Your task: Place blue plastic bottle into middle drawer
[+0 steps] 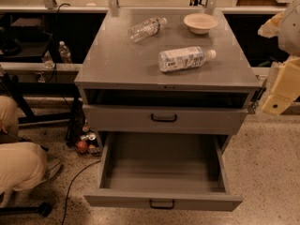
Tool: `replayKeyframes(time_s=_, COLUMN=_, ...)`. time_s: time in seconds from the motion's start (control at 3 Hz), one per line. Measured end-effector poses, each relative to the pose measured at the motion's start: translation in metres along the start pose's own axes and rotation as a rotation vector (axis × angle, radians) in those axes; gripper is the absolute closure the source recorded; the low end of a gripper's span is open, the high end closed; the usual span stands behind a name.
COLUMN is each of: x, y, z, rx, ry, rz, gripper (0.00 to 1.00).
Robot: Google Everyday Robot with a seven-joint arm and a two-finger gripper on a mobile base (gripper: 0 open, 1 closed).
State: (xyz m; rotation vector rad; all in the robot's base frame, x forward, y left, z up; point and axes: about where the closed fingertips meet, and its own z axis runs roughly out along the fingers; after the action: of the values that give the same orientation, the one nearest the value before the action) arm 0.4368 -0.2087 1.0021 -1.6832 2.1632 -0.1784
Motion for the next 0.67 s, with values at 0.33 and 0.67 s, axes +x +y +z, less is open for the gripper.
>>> replayKeyframes(time_s=0.33, x=0.0, y=0.0, z=0.0, rx=0.0, ry=0.0, rz=0.0, gripper=0.0)
replayKeyframes(time_s=0.67, x=-0.009, y=-0.023, z=0.019, rx=0.004, ry=-0.044, rz=-0.027, gripper=0.0)
